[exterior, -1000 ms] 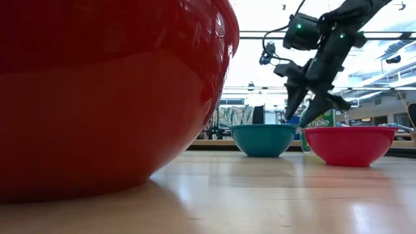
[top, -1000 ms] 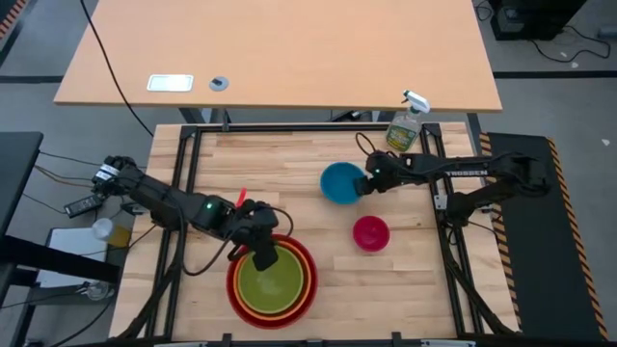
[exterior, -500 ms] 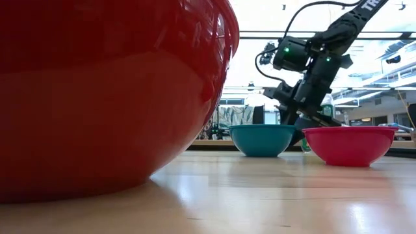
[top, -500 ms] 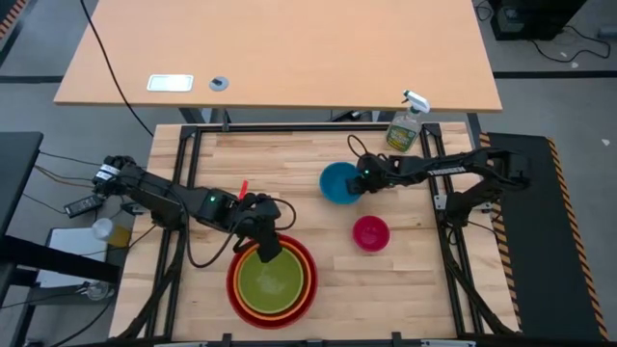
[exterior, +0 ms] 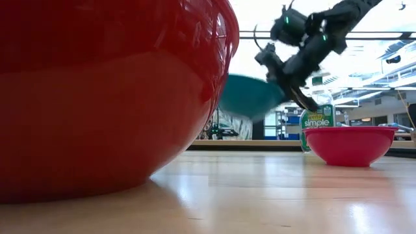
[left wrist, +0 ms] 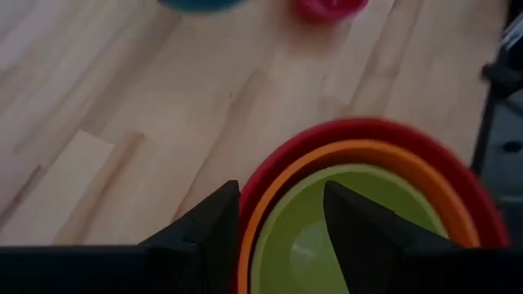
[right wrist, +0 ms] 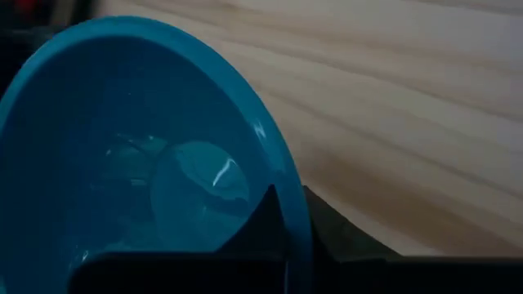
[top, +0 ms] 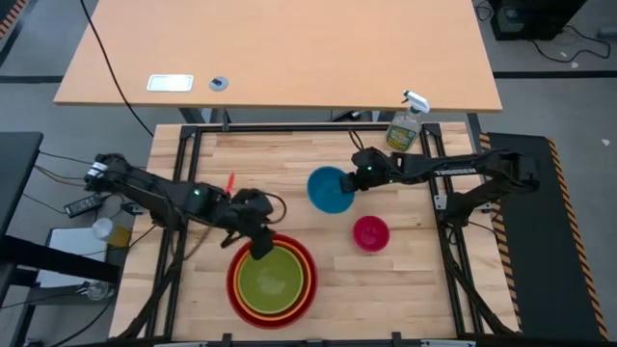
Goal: Nest bowls inside each other
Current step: Stack the blue bowl on top of the green bowl
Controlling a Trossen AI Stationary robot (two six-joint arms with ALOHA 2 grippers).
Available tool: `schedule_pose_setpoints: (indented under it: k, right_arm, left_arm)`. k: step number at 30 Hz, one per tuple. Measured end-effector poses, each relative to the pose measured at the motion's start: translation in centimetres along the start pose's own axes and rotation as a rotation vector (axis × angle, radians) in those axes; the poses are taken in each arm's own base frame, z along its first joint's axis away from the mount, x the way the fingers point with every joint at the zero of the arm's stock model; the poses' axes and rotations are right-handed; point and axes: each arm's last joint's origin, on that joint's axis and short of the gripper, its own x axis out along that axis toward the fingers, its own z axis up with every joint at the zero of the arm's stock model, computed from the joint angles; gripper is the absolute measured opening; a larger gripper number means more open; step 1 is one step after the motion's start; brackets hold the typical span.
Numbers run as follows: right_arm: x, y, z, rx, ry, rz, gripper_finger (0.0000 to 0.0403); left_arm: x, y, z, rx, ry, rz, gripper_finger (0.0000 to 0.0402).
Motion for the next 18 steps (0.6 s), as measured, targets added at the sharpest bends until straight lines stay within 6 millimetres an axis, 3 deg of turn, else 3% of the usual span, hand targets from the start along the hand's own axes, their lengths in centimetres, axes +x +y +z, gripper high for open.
schedule_pose_setpoints:
  k: [4, 9, 18]
  right_arm:
    - [-1.3, 4.6, -0.1, -0.065, -0.008, 0.115, 0.0029]
    - [-1.8, 10.9, -2.2, -0.175, 0.015, 0.175, 0.0027]
    - [2.4, 20.1, -7.0, -0.299, 0.133, 0.239, 0.0026]
  left_arm:
    - [-2.3, 1.3, 0.7, -0.024, -0.071, -0.023, 0.0181]
    - [-4.9, 2.9, 1.3, -0.068, -0.188, -0.013, 0.0181]
    - [-7.1, 3.9, 1.5, -0.092, -0.278, -0.038, 0.0181]
